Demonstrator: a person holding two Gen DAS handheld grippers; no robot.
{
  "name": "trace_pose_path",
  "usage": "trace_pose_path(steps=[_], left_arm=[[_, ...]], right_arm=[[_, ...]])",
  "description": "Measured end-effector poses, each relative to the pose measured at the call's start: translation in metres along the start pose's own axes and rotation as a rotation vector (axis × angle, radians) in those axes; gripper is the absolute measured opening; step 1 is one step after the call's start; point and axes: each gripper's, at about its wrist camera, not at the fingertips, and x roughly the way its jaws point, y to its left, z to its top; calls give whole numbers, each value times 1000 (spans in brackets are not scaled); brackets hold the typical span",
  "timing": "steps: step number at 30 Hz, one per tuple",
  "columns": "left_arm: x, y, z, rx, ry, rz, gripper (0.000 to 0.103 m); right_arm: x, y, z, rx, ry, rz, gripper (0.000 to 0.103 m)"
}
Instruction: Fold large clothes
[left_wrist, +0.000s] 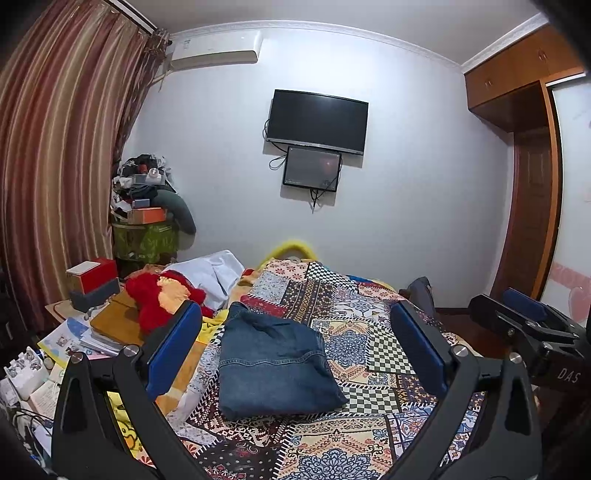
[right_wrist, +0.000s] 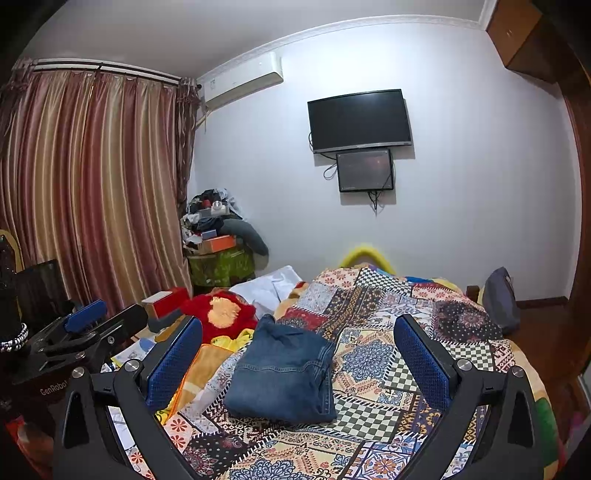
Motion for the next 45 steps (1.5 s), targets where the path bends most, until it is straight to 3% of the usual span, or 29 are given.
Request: trace_pose_path(steps=[45], left_arm=[[6, 10, -3, -47, 38, -92, 103]], right_arm=[[2, 0, 1, -3, 6, -19, 103]])
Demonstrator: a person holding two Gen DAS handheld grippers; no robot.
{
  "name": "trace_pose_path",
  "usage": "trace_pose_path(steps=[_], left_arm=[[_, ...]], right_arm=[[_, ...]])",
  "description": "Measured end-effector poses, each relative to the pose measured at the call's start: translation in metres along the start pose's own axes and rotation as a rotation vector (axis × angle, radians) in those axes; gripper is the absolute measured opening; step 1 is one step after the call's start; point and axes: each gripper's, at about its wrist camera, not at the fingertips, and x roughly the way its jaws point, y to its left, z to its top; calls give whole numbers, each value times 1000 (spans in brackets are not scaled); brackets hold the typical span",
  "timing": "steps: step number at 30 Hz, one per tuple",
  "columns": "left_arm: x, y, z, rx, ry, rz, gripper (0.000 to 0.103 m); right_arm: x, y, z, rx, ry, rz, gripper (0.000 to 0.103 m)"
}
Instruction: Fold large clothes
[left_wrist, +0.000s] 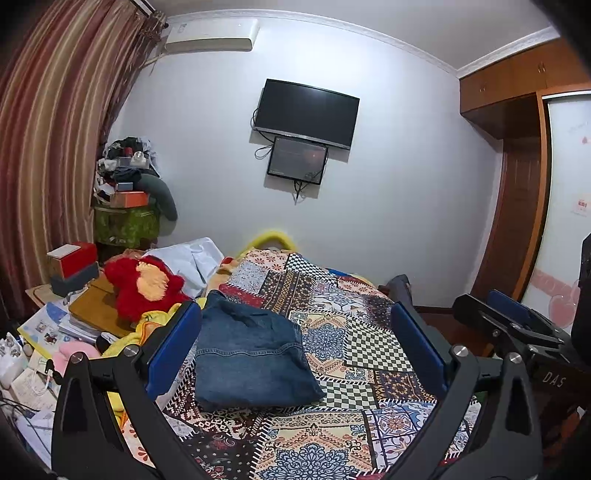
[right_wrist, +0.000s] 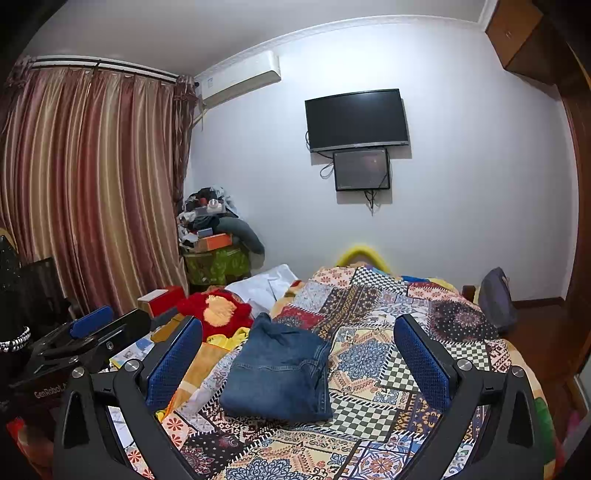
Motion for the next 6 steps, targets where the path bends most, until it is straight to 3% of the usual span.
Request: trace_pose_path(steps=[6], left_arm=[[2, 0, 0, 3, 8, 12, 103]], right_arm=[[3, -2, 0, 2, 6, 1, 103]])
